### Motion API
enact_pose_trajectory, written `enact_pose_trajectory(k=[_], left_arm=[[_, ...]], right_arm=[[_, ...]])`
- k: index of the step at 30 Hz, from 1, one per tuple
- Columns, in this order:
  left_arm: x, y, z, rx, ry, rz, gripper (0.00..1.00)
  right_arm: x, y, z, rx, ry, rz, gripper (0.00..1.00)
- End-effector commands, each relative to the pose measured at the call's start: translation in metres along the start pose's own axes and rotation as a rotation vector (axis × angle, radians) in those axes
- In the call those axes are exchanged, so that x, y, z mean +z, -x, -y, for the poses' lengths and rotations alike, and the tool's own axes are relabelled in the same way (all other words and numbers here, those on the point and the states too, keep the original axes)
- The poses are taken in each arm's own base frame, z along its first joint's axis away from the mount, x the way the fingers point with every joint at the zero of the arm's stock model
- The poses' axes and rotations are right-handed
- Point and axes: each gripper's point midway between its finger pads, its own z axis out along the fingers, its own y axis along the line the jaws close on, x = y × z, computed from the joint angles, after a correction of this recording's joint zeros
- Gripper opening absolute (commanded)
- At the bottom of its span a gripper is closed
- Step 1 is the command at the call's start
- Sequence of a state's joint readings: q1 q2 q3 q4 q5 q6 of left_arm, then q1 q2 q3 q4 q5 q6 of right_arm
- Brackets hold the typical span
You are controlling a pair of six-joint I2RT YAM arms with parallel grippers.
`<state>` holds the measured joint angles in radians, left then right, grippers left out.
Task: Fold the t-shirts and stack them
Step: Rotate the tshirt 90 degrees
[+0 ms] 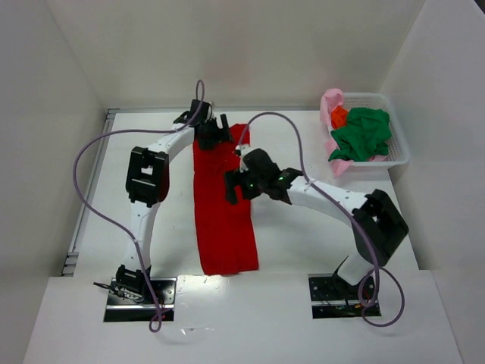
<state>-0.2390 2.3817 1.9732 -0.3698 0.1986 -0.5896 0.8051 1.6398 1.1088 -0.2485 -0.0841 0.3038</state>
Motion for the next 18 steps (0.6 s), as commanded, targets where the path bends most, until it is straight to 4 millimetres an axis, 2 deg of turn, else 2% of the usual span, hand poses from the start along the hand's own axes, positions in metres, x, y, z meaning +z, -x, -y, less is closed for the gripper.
enact_pose_trajectory(k=[1,2,4,6,9,10,11,12,13,15,16,17,18], left_arm=[[0.004,-0.013,0.029,0.059,-0.086,-0.069,1.0],[0.002,-0.016,0.041,0.072,-0.108,-0.075,1.0],[0.003,-0.01,0.05,0.063,-0.112,-0.056,1.0],[-0.001,-0.003,0.056,0.056,-0.122,-0.039,1.0],[-0.015,0.02,0.056,0.03,-0.14,0.004,1.0],[-0.03,0.031,0.063,0.032,-0.166,0.024,1.0],[-0.039,0.042,0.059,0.025,-0.165,0.048,1.0],[-0.047,0.045,0.062,0.028,-0.17,0.057,1.0],[-0.065,0.049,0.061,0.022,-0.168,0.071,1.0],[-0.082,0.053,0.057,0.029,-0.169,0.098,1.0],[-0.11,0.068,0.06,0.035,-0.186,0.158,1.0],[-0.108,0.049,0.041,0.01,-0.155,0.122,1.0],[-0.117,0.05,0.027,-0.022,-0.141,0.134,1.0]], right_arm=[[-0.032,0.036,0.021,0.092,-0.08,0.153,0.99],[-0.041,0.047,0.026,0.103,-0.08,0.194,0.99],[-0.047,0.05,0.041,0.139,-0.089,0.217,0.99],[-0.05,0.053,0.041,0.139,-0.096,0.231,0.99],[-0.048,0.054,0.047,0.134,-0.131,0.222,0.99],[-0.048,0.055,0.049,0.135,-0.141,0.225,0.99],[-0.047,0.06,0.055,0.142,-0.161,0.234,0.99],[-0.042,0.06,0.056,0.142,-0.164,0.226,0.99],[-0.04,0.061,0.056,0.143,-0.165,0.223,0.99],[-0.037,0.077,0.054,0.124,-0.169,0.244,0.99],[-0.025,0.075,0.057,0.125,-0.179,0.217,0.99],[-0.027,0.095,0.06,0.119,-0.196,0.248,0.99],[-0.023,0.103,0.065,0.122,-0.227,0.252,0.99]])
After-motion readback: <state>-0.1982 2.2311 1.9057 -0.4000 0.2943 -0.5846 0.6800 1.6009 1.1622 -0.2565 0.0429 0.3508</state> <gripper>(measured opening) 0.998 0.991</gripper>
